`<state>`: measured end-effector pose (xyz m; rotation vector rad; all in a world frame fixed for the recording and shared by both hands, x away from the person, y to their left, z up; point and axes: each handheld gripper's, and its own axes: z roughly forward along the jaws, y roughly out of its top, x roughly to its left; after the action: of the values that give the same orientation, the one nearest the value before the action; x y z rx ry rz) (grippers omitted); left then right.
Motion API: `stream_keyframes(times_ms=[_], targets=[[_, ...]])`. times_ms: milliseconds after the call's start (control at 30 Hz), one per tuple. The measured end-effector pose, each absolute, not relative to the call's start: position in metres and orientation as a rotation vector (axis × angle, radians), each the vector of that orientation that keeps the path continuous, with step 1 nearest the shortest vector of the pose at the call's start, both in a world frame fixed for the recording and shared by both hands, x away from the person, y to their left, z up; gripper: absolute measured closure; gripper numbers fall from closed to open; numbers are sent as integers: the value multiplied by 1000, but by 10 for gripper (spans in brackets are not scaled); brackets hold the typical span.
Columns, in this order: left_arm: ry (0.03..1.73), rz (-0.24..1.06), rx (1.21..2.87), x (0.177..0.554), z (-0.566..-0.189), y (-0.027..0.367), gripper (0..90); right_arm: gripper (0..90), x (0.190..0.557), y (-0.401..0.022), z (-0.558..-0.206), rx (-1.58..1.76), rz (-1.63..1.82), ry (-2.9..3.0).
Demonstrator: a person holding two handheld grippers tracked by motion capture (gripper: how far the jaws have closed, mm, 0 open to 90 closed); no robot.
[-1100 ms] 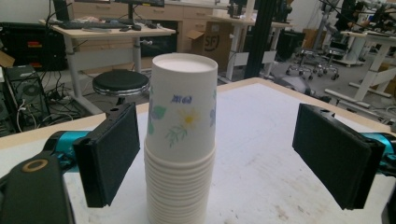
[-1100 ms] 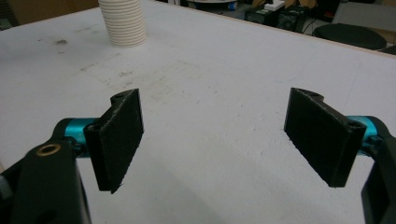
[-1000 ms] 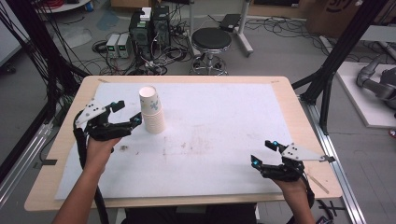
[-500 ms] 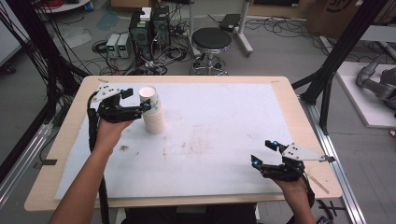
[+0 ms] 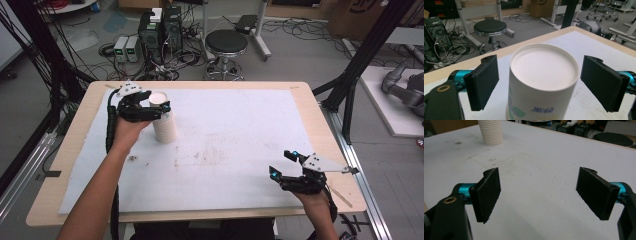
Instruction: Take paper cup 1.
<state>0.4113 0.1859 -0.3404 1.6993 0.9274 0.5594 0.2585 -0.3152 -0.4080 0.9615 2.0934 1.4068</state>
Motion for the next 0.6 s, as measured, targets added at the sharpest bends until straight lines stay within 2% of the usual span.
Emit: stream_keyframes(times_ms=[267,400,600], targets=[[919,547,1712,414,-343,186,238,203,258,-317,-409,966,1410,2093],[888,551,1723,413,-343,186,332,204,259,-316,-409,967,1408,2097],[876,556,1718,413,-338,187,338,204,259,-316,-409,967,1407,2098]])
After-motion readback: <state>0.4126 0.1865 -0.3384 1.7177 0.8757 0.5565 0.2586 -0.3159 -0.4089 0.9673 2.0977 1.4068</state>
